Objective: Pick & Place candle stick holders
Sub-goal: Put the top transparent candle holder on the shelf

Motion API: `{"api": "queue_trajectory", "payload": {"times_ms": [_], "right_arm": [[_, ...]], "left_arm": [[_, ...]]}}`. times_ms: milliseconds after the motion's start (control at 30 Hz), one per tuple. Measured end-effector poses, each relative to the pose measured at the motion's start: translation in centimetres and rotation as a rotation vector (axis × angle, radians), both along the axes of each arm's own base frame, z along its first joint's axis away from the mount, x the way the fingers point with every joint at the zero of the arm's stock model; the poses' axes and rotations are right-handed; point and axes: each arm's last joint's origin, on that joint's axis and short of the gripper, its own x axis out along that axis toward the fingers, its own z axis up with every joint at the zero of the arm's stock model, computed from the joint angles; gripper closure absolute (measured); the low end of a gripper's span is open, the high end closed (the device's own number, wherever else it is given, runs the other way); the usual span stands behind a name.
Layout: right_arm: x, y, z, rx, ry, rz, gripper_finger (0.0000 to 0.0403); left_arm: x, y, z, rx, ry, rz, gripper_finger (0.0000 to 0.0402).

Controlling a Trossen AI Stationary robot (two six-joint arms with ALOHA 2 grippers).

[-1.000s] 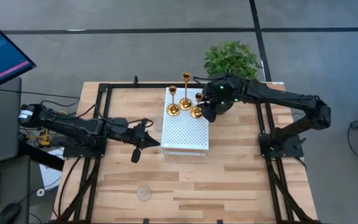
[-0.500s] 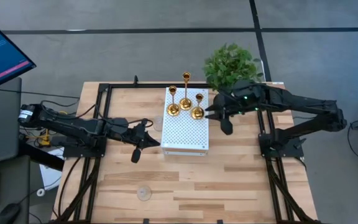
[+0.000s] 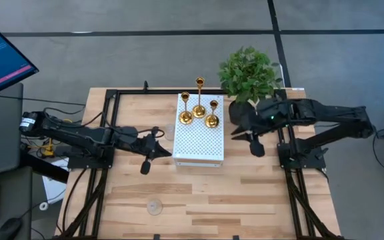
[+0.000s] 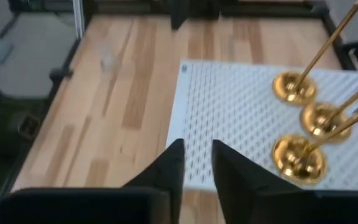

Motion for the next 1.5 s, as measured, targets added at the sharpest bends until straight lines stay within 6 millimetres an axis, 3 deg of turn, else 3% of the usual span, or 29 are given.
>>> {"api": "queue_trajectory", "payload": {"times_ms": [167,500,833,1000,1167,1500], "right_arm": [[0.5,1.4,-1.5,-0.041,0.073,0.055,0.0395],[0.3,2.0,-9.0,-0.008,0.119,0.041,0.0402],[-3.1,1.6,-12.5,-0.030,-0.077,-0.134,0.0402],[-4.1,1.7,-13.1,-0.087,-0.187,-0.223,0.0402],[-4.4,1.7,-12.3,-0.157,-0.263,-0.219,0.0402],[-4.6,1.5,-12.2,-0.172,-0.257,-0.229,0.0402]], "left_arm": [[-0.4,0.5,-0.7,0.055,0.084,0.141,0.0397],[-1.0,0.9,-2.1,0.052,0.233,0.275,0.0398],[-2.2,1.6,-2.8,0.080,0.324,0.479,0.0398],[-2.2,1.6,-2.5,0.049,0.293,0.482,0.0395],[-2.0,1.6,-2.0,0.030,0.237,0.492,0.0396],[-2.0,3.8,-1.8,-0.089,0.186,0.722,0.0398]]}}
